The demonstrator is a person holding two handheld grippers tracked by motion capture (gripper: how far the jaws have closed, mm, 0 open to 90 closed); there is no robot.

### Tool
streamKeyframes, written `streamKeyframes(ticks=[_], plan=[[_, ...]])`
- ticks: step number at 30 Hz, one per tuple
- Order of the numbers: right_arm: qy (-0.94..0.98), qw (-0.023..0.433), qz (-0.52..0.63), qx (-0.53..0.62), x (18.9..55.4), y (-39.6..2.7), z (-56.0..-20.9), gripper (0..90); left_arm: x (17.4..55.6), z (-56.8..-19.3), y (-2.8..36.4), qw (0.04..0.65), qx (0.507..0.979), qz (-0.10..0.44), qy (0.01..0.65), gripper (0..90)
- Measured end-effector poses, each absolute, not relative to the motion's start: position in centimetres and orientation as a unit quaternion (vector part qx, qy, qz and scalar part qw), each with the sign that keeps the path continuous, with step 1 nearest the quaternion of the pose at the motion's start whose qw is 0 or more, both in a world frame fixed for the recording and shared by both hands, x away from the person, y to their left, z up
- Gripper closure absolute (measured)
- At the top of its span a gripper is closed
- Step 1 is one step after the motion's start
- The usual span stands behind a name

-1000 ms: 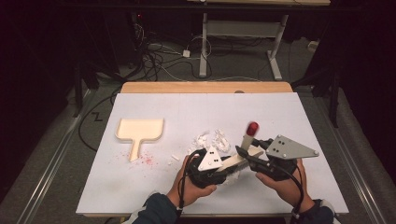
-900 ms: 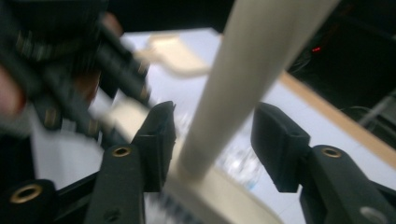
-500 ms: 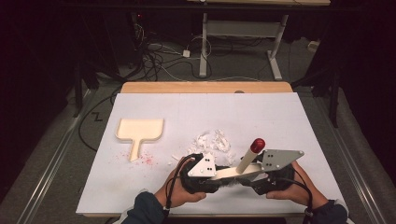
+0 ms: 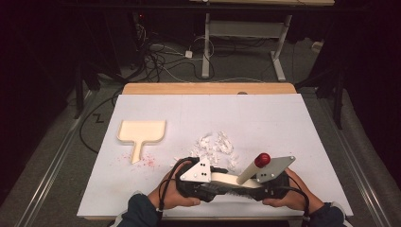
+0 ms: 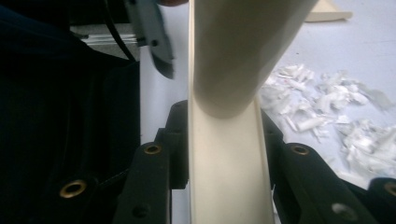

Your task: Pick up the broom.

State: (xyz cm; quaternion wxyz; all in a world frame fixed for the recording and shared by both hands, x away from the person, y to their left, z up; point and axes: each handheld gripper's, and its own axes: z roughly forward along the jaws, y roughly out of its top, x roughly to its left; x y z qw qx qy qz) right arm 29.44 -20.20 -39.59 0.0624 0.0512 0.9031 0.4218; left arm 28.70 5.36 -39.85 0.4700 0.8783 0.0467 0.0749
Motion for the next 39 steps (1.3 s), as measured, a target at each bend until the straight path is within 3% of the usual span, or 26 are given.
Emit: streamKeyframes(ticks=[2,6,16,22,39], plan=[[0.9,0.074,0.423,0.073,29.7,-20.5,-39.3,67.6,28.2,-40.1,6.3,0.447,0.881,0.134,0.076,26.7],[0.89,0.098,0.433,0.103,30.5,-21.4,-38.7,67.6,27.6,-40.3,8.7,0.449,0.866,0.183,0.119,18.7],[0.866,0.155,0.432,0.197,32.2,-24.0,-38.0,67.5,27.1,-42.5,14.6,0.427,0.84,0.263,0.208,17.2],[0.846,0.207,0.412,0.267,33.5,-25.4,-38.1,67.5,26.1,-44.3,17.3,0.398,0.843,0.271,0.24,17.2],[0.833,0.258,0.368,0.323,36.3,-26.4,-39.6,67.7,24.6,-46.7,20.0,0.365,0.843,0.271,0.286,16.8]])
